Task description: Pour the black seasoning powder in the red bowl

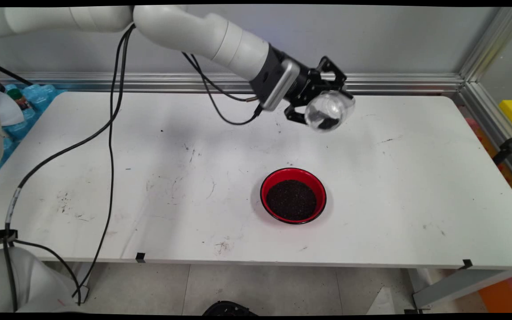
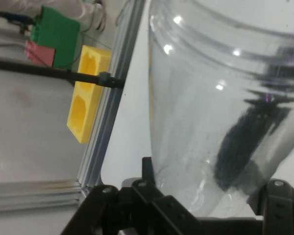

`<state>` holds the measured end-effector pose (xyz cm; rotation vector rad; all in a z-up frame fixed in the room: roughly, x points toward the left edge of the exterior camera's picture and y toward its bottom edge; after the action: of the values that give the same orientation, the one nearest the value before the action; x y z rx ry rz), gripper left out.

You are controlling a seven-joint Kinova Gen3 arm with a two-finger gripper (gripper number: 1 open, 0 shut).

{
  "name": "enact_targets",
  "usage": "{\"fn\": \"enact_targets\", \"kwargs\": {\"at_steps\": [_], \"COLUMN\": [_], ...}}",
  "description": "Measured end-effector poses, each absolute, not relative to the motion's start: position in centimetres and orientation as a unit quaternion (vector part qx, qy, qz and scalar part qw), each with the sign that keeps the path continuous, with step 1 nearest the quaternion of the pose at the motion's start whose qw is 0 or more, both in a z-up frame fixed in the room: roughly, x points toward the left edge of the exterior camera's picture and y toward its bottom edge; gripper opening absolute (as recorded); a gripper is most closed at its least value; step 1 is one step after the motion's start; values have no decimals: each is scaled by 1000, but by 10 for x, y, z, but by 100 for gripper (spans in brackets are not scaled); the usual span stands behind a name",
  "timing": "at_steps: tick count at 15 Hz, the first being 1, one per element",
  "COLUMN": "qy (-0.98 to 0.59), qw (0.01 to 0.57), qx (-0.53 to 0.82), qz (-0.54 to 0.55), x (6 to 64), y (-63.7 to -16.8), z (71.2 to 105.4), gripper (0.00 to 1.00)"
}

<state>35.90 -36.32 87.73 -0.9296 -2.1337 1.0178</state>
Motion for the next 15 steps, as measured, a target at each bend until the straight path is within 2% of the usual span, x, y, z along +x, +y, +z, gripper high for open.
{"fn": "enact_targets", "kwargs": {"at_steps": [8,15], "qy": [-851,-890], "qw": [361,386], "qx": [-203,-38], "qz": [322,240], "x": [359,367], "y": [-380,-385], "z": [901,907], "gripper": [0,0]}}
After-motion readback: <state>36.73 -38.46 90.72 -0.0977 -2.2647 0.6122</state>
